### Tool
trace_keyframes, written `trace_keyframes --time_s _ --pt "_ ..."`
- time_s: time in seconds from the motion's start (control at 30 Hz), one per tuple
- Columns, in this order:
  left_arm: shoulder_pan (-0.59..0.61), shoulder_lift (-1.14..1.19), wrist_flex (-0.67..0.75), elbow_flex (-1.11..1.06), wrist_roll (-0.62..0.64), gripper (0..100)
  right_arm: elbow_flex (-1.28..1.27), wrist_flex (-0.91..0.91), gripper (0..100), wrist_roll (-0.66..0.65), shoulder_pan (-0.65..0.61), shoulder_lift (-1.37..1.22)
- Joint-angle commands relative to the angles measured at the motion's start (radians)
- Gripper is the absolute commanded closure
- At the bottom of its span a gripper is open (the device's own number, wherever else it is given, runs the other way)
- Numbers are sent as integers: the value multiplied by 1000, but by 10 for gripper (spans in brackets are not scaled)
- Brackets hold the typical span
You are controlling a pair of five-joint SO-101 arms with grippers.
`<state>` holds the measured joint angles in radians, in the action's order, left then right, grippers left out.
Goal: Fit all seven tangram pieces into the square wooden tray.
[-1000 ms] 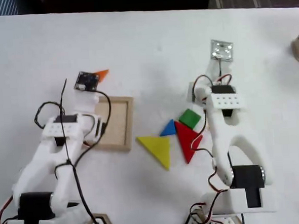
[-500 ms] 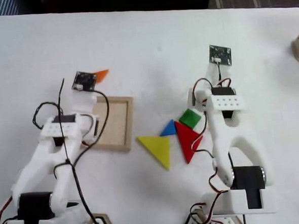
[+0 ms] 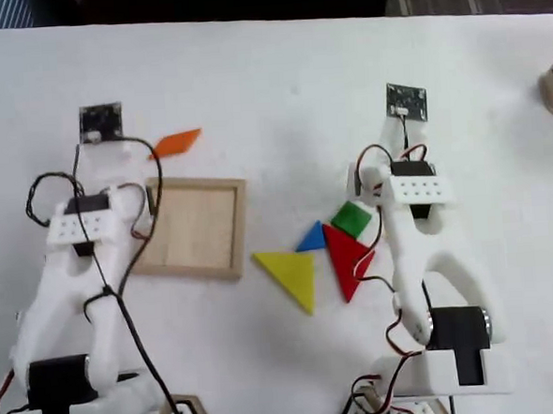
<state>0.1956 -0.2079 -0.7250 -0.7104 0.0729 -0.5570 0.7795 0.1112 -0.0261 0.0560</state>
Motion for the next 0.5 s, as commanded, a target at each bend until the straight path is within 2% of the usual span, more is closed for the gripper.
trace_keyframes --time_s 0.0,0.13,0.3,0.47 --pt "-21 4 -71 146 25 950 5 2 971 -17 4 65" --pt "-54 105 -95 218 31 950 5 1 971 -17 4 65" --pt "-16 288 -80 278 32 953 5 1 971 -18 4 68" --pt "12 326 -77 298 32 954 14 50 967 -18 -4 74"
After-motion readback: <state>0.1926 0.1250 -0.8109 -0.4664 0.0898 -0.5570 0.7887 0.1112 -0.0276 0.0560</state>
